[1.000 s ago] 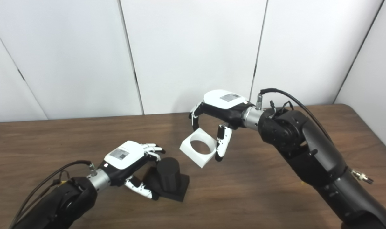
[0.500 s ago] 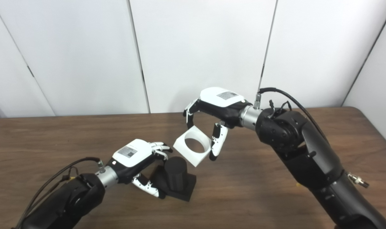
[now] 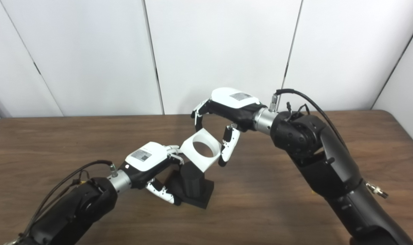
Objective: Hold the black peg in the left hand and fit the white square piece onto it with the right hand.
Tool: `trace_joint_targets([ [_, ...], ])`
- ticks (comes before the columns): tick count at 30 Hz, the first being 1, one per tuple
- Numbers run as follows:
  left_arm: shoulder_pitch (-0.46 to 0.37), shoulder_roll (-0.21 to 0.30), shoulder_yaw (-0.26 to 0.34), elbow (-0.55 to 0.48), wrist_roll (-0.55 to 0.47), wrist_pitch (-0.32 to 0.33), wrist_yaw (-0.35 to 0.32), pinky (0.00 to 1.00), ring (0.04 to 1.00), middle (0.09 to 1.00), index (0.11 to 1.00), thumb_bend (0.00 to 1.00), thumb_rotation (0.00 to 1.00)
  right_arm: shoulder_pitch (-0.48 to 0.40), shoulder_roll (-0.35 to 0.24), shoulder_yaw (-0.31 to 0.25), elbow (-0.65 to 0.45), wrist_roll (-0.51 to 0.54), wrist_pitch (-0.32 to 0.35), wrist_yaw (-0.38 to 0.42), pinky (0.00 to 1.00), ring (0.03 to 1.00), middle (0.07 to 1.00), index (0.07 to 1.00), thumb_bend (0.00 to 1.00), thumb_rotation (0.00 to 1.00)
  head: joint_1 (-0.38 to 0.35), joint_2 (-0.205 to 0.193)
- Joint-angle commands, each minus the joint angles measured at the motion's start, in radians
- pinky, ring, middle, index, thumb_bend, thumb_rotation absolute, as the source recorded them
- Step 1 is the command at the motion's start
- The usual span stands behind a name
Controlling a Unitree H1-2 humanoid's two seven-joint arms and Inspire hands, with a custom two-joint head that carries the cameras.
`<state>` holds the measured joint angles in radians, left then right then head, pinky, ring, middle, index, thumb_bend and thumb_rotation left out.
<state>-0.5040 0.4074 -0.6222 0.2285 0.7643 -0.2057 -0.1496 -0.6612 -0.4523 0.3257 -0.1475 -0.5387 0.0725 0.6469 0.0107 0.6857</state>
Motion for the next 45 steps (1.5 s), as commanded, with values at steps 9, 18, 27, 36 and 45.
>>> trace_joint_targets([
  [9,0.043,-0.010,-0.058,0.022,0.068,0.020,-0.094,0.81,0.900,0.876,0.490,0.52,0.07,-0.024,0.008,0.013,0.011,-0.005,-0.017,-0.018,0.75,0.856,0.789,0.481,0.52,0.13,0.005,0.006],
  [18,0.042,-0.014,-0.059,0.025,0.069,0.020,-0.090,0.81,0.900,0.875,0.490,0.52,0.07,-0.008,0.014,0.029,0.030,-0.002,-0.031,-0.027,0.77,0.850,0.786,0.481,0.52,0.13,0.008,0.008],
  [27,0.044,-0.018,-0.059,0.025,0.067,0.022,-0.083,0.81,0.899,0.874,0.490,0.52,0.07,-0.007,0.020,0.038,0.030,0.002,-0.019,-0.017,0.78,0.860,0.791,0.481,0.52,0.13,0.011,0.011],
  [36,0.044,-0.023,-0.062,0.021,0.064,0.037,-0.103,0.83,0.914,0.878,0.490,0.52,0.07,-0.005,0.023,0.045,0.048,0.000,-0.028,-0.023,0.79,0.857,0.790,0.481,0.52,0.13,0.012,0.012],
  [45,0.046,-0.025,-0.060,0.018,0.061,0.039,-0.096,0.82,0.912,0.876,0.490,0.52,0.07,-0.004,0.033,0.055,0.060,-0.002,-0.026,-0.029,0.78,0.852,0.788,0.481,0.52,0.13,0.015,0.013],
])
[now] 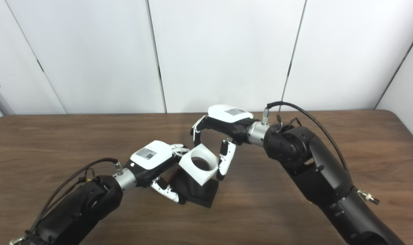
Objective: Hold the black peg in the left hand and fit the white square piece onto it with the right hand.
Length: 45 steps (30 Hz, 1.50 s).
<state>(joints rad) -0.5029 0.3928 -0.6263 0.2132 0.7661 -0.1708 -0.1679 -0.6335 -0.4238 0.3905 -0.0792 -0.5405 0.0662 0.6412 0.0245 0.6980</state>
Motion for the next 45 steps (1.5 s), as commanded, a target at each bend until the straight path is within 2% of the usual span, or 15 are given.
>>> trace_joint_targets([
  [1,0.044,-0.010,-0.056,0.031,0.060,0.005,-0.079,0.82,0.910,0.876,0.490,0.52,0.07,-0.033,0.006,-0.008,-0.008,-0.004,-0.018,-0.023,0.78,0.852,0.789,0.481,0.52,0.13,0.002,0.002],
  [19,0.044,-0.012,-0.057,0.030,0.064,0.000,-0.070,0.81,0.907,0.875,0.490,0.52,0.07,-0.032,0.026,0.025,0.052,-0.018,-0.055,-0.037,0.77,0.828,0.781,0.481,0.52,0.13,0.006,0.008],
  [30,0.041,-0.012,-0.062,0.017,0.065,0.018,-0.098,0.82,0.913,0.880,0.491,0.52,0.08,-0.041,0.050,0.049,0.086,-0.042,-0.054,-0.032,0.80,0.831,0.781,0.481,0.52,0.13,0.004,0.013],
  [36,0.044,-0.014,-0.063,0.022,0.066,0.016,-0.089,0.82,0.912,0.878,0.490,0.52,0.07,-0.045,0.058,0.066,0.077,-0.049,-0.059,-0.029,0.81,0.834,0.780,0.480,0.52,0.13,0.004,0.014],
  [39,0.041,-0.013,-0.064,0.016,0.059,0.021,-0.109,0.83,0.919,0.884,0.491,0.52,0.07,-0.047,0.061,0.076,0.066,-0.052,-0.072,-0.026,0.81,0.833,0.775,0.480,0.52,0.13,0.002,0.015],
  [45,0.040,-0.014,-0.064,0.021,0.062,0.016,-0.099,0.82,0.916,0.885,0.491,0.52,0.07,-0.047,0.060,0.100,0.040,-0.067,-0.071,0.008,0.82,0.839,0.772,0.480,0.52,0.13,0.004,0.016],
])
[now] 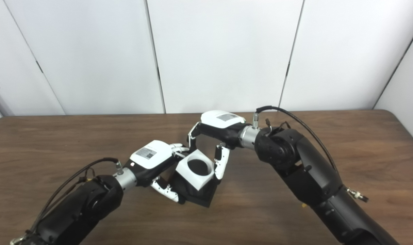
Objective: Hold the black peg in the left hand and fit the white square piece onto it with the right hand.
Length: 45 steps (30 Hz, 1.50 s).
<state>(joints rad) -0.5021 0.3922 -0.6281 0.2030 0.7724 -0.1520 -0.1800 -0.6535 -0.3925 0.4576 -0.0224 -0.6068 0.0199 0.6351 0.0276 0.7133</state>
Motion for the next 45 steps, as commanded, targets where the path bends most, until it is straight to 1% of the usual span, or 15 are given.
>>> trace_joint_targets([
  [1,0.040,-0.014,-0.062,0.033,0.055,-0.004,-0.085,0.82,0.914,0.885,0.490,0.52,0.07,-0.026,0.028,0.037,-0.020,-0.004,-0.024,0.019,0.83,0.842,0.773,0.480,0.52,0.13,0.001,0.000],
  [7,0.038,-0.013,-0.062,0.031,0.053,-0.002,-0.093,0.82,0.911,0.882,0.490,0.52,0.07,-0.023,0.021,0.052,-0.034,-0.020,-0.016,0.048,0.84,0.848,0.776,0.480,0.52,0.13,0.000,0.005],
  [12,0.036,-0.013,-0.061,0.035,0.052,-0.003,-0.095,0.82,0.915,0.889,0.490,0.52,0.07,-0.023,0.015,0.062,-0.026,-0.031,-0.028,0.054,0.83,0.847,0.775,0.480,0.52,0.13,0.000,0.005],
  [24,0.037,-0.012,-0.061,0.029,0.049,-0.002,-0.101,0.82,0.919,0.889,0.490,0.52,0.07,-0.030,-0.009,0.069,-0.042,-0.026,-0.028,0.079,0.86,0.848,0.776,0.480,0.52,0.13,0.001,0.012],
  [27,0.038,-0.012,-0.062,0.031,0.050,-0.007,-0.097,0.83,0.917,0.891,0.490,0.52,0.07,-0.043,-0.017,0.083,-0.054,-0.044,-0.041,0.087,0.86,0.847,0.775,0.479,0.52,0.13,-0.002,0.013],
  [31,0.039,-0.014,-0.062,0.030,0.052,-0.004,-0.096,0.82,0.915,0.893,0.490,0.52,0.07,-0.056,-0.024,0.097,-0.067,-0.051,-0.043,0.095,0.86,0.850,0.776,0.480,0.52,0.14,0.000,0.013],
  [35,0.038,-0.015,-0.063,0.034,0.055,-0.006,-0.094,0.82,0.915,0.894,0.491,0.52,0.07,-0.060,-0.024,0.103,-0.069,-0.050,-0.043,0.096,0.85,0.851,0.780,0.479,0.52,0.14,0.000,0.013],
  [45,0.036,-0.011,-0.064,0.029,0.053,-0.001,-0.107,0.82,0.922,0.898,0.490,0.52,0.08,-0.068,-0.022,0.113,-0.074,-0.068,-0.044,0.108,0.86,0.850,0.780,0.479,0.52,0.14,-0.002,0.012],
])
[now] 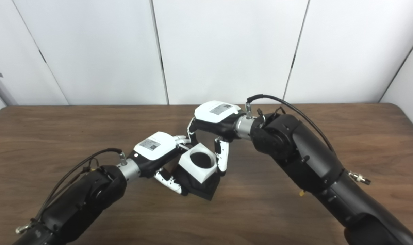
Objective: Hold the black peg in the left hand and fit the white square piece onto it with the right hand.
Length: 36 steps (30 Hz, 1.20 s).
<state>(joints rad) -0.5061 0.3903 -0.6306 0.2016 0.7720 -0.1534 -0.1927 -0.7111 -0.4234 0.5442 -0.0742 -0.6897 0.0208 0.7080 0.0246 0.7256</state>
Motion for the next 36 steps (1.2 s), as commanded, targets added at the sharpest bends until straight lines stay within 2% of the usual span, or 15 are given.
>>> trace_joint_targets([
  [1,0.039,-0.009,-0.061,0.030,0.052,0.000,-0.096,0.83,0.922,0.898,0.490,0.52,0.07,-0.011,0.008,0.027,-0.023,0.014,-0.046,0.036,0.86,0.850,0.779,0.479,0.52,0.14,0.001,0.000],
  [15,0.041,-0.016,-0.062,0.042,0.051,-0.017,-0.085,0.82,0.911,0.893,0.490,0.52,0.07,-0.008,0.005,0.001,-0.064,0.033,-0.054,0.020,0.86,0.839,0.765,0.477,0.52,0.14,0.003,0.000],
  [23,0.038,-0.013,-0.062,0.046,0.049,-0.023,-0.090,0.82,0.909,0.898,0.490,0.52,0.07,-0.017,0.006,-0.024,-0.111,0.032,-0.026,0.043,0.86,0.835,0.763,0.477,0.52,0.14,0.001,0.003],
  [36,0.037,-0.011,-0.064,0.045,0.051,-0.023,-0.089,0.82,0.909,0.898,0.490,0.52,0.07,-0.013,0.011,-0.043,-0.125,0.035,-0.029,0.057,0.85,0.825,0.752,0.476,0.52,0.14,0.001,0.005],
])
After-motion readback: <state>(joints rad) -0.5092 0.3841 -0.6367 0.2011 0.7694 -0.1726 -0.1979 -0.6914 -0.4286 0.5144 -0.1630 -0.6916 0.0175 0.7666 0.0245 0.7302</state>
